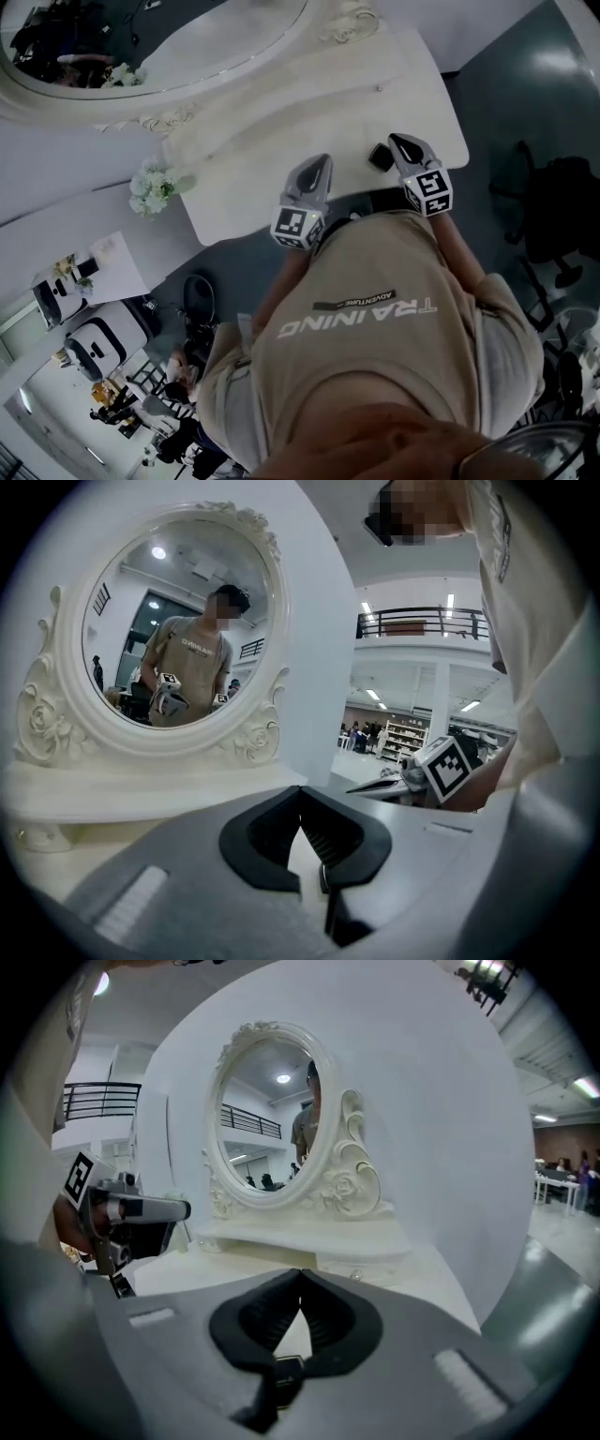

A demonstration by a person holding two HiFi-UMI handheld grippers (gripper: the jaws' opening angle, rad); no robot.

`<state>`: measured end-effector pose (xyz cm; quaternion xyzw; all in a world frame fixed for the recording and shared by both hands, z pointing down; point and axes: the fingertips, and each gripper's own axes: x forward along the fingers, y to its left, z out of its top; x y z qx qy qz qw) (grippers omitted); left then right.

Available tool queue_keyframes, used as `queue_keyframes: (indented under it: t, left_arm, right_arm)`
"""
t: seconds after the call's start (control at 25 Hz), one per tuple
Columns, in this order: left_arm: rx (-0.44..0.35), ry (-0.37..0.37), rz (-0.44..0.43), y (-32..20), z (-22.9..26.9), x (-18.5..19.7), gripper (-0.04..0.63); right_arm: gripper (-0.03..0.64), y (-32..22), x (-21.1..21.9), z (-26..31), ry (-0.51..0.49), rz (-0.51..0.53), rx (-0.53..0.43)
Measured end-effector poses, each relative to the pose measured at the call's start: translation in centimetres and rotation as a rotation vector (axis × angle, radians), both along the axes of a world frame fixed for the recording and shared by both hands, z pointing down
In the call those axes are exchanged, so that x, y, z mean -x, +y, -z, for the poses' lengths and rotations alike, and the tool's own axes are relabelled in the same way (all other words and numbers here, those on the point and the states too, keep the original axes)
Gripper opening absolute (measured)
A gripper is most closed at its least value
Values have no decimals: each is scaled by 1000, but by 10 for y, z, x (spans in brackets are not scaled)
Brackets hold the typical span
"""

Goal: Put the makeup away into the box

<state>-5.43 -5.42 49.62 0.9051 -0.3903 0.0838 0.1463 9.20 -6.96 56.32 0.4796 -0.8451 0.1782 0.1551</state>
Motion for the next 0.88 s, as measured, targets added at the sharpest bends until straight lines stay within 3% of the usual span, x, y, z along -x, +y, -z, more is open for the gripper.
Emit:
queue_keyframes:
  t: [0.44,0.6,0.72,0.88]
  left_arm:
    - [67,-47,37,-76,-22,-58,6]
    - [80,-54,37,-91,-30,-67,8]
    - [81,-46,36,-96,-31,-69,6]
    - [79,-39,36,-101,-35,-57,6]
  right_arm:
    - [3,-111,-33,-68,-30,107,119]
    - [4,-136,-39,-86,-30,78,164]
    - [89,-141,-40,-100,-26,54,229]
    - [107,-152,-29,-114,-8,24,256]
